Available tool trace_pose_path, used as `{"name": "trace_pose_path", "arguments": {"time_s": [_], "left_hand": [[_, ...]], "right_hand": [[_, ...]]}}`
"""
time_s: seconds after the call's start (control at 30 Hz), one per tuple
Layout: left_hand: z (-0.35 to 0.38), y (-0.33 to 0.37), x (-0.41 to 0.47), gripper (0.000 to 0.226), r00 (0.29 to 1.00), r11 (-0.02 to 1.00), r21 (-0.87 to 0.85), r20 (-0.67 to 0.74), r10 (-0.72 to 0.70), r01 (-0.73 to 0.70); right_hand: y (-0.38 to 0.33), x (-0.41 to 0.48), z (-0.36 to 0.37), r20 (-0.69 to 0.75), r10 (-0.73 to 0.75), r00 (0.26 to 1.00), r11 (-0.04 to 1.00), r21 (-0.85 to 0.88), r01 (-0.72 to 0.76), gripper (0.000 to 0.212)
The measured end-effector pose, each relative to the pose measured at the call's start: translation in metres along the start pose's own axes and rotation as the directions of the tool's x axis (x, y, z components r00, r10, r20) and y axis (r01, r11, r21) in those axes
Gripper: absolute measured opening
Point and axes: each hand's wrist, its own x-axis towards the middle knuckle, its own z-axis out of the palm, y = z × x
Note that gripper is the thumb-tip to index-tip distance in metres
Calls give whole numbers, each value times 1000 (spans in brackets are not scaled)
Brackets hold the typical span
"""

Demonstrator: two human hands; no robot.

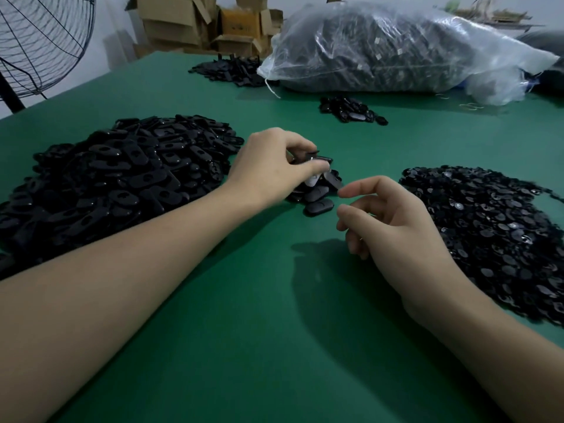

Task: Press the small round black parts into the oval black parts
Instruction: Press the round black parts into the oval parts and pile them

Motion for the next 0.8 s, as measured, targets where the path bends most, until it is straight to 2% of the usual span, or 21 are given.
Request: {"name": "trace_pose_path", "arguments": {"time_s": [0.07, 0.13, 0.23, 0.3, 0.6, 0.8], "left_hand": [[-13, -6, 7, 22, 999, 999, 37, -26, -23, 24], [-33, -17, 16, 22, 998, 973, 222, 4, -68, 65], [-56, -35, 20, 43, 974, 798, 599, 140, -176, 58], [-60, -45, 17, 48, 961, 713, 701, 189, -200, 10], [-69, -53, 15, 16, 964, 683, 722, 246, -101, -113], [-61, -55, 18, 20, 978, 675, 727, 204, -45, -121]], "right_hand": [[-1, 0, -1, -1, -7, 1000, 1000, -1, 7, 12], [-2, 2, -4, -8, -13, 1000, 1000, -20, 13, 13], [-2, 4, -8, -31, -22, 999, 999, -45, 20, 12], [-2, 6, -11, -47, -23, 999, 997, -69, 20, 11], [0, 11, -16, -88, -48, 995, 989, -142, 36, 12], [1, 15, -19, -111, -54, 992, 987, -158, 36, 13]]}}
